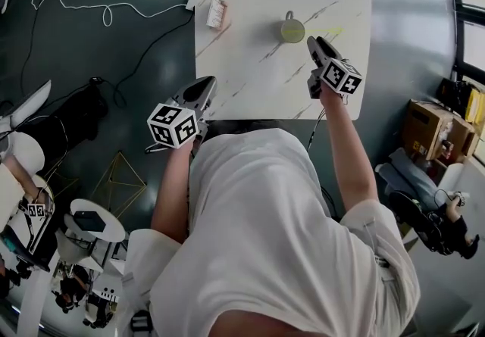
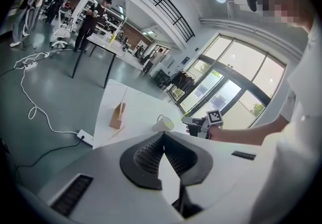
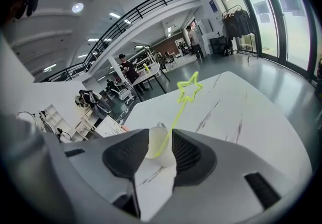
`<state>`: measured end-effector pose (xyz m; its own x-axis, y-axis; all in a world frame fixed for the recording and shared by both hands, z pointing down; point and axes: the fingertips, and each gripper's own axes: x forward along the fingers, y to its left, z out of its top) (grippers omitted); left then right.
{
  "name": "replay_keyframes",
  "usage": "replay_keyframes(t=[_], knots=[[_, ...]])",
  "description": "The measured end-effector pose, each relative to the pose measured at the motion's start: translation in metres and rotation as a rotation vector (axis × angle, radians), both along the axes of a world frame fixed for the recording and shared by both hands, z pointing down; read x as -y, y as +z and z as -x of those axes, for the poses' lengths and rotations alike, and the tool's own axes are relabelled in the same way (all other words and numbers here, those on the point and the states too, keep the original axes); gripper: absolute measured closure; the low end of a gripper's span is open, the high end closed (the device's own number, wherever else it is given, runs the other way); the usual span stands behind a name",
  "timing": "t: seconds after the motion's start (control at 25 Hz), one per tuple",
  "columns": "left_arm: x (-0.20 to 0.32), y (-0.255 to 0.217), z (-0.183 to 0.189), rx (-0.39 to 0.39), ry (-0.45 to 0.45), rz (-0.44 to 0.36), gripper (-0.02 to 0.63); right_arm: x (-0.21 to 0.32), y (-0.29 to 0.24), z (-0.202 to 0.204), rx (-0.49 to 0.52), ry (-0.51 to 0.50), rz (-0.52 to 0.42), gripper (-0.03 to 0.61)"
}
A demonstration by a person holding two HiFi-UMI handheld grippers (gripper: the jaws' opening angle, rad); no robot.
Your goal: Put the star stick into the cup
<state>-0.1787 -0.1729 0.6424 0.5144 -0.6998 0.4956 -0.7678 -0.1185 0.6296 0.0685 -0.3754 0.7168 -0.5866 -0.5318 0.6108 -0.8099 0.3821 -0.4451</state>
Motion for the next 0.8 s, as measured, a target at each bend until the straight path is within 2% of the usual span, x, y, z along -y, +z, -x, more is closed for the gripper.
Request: replay_keyframes(t=[0.28, 0.52, 0.8], knots=[[0.004, -0.005, -0.007, -0.016, 0.039, -0.042, 0.6, -0.014, -0.032, -0.016, -0.019, 0.01, -0.049, 0.443], [0.0, -0.007, -0.016, -0.02, 0.069, -0.068, 0.6, -0.04, -0.057, -0.021, 0.001, -0.029, -0.08, 0.449], [-0.014, -0.011, -0.032, -0.011, 0.088, -0.088, 0.6, -0.078, -0.079, -0.029, 0.044, -0.065, -0.119, 0.514]])
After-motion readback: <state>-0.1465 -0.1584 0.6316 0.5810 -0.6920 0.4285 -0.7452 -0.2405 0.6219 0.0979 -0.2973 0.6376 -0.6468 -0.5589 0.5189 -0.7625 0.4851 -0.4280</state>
